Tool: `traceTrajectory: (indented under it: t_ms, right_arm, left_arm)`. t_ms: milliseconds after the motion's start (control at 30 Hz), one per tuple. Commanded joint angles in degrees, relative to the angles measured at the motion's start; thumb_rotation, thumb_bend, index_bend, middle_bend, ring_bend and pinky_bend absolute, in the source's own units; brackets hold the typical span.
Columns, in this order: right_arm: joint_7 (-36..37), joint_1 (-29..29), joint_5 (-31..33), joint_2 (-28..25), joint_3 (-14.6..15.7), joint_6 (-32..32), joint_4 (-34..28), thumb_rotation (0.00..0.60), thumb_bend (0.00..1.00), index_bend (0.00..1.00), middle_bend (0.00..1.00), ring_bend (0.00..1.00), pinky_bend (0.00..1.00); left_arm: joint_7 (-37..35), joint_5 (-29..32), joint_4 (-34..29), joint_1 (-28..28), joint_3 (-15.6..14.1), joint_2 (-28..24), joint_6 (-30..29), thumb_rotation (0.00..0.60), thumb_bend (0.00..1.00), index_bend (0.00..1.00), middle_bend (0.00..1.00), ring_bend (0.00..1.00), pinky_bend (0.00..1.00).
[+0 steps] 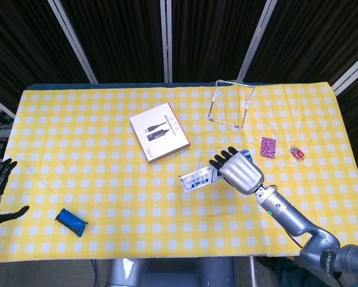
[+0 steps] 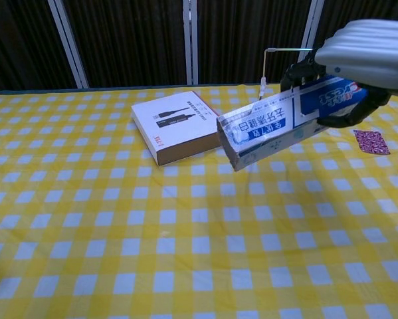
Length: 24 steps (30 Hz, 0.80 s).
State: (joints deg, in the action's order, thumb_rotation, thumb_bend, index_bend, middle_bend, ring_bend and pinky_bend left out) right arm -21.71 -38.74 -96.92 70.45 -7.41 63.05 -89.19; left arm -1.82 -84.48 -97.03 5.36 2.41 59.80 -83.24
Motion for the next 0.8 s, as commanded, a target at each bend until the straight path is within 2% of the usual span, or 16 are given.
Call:
traceTrajectory:
  t_ms: [33, 167, 333, 633, 800]
  right_arm:
    - [-10.61, 0.86, -4.01, -5.04, -1.16, 3.61, -0.88, 0.600, 0.37, 0.39, 0.42, 0.37, 0.39]
    - [-19.54, 0.98, -6.22, -7.76, -1.43, 3.76, -1.14, 0.600, 0.40, 0.31, 0.34, 0.30, 0.39]
    - [-28.81, 1.14, -8.60, -10.78, -1.49, 3.14, -1.67, 0.600, 0.46, 0.32, 0.34, 0.29, 0.39]
    - [-35.03, 1.78, -10.35, -12.38, -1.41, 3.24, -0.85, 0.600, 0.48, 0.35, 0.34, 0.29, 0.39]
    - [-35.00, 2.51, -9.87, -12.39, -1.85, 4.61, -0.31, 0.600, 0.49, 0.36, 0.35, 0.29, 0.39]
  left_arm:
    - [-0.20, -0.68, -0.08, -0.07, -0.23, -0.05, -0.32, 0.600, 0.00, 0.00, 0.00, 0.00, 0.00]
    - [-0.18, -1.03, -0.18, -0.16, -0.35, -0.07, -0.59, 0.600, 0.00, 0.00, 0.00, 0.00, 0.00]
    - [-0.46, -0.98, -0.07, -0.13, -0.31, -0.17, -0.56, 0.600, 0.00, 0.00, 0.00, 0.00, 0.00]
    - [-0.24, -0.83, -0.05, -0.01, -0.31, -0.10, -0.33, 0.600, 0.00, 0.00, 0.00, 0.00, 0.00]
    - [-0.18, -0.81, -0.19, -0.09, -0.30, -0.15, -0.49, 0.600, 0.00, 0.00, 0.00, 0.00, 0.00]
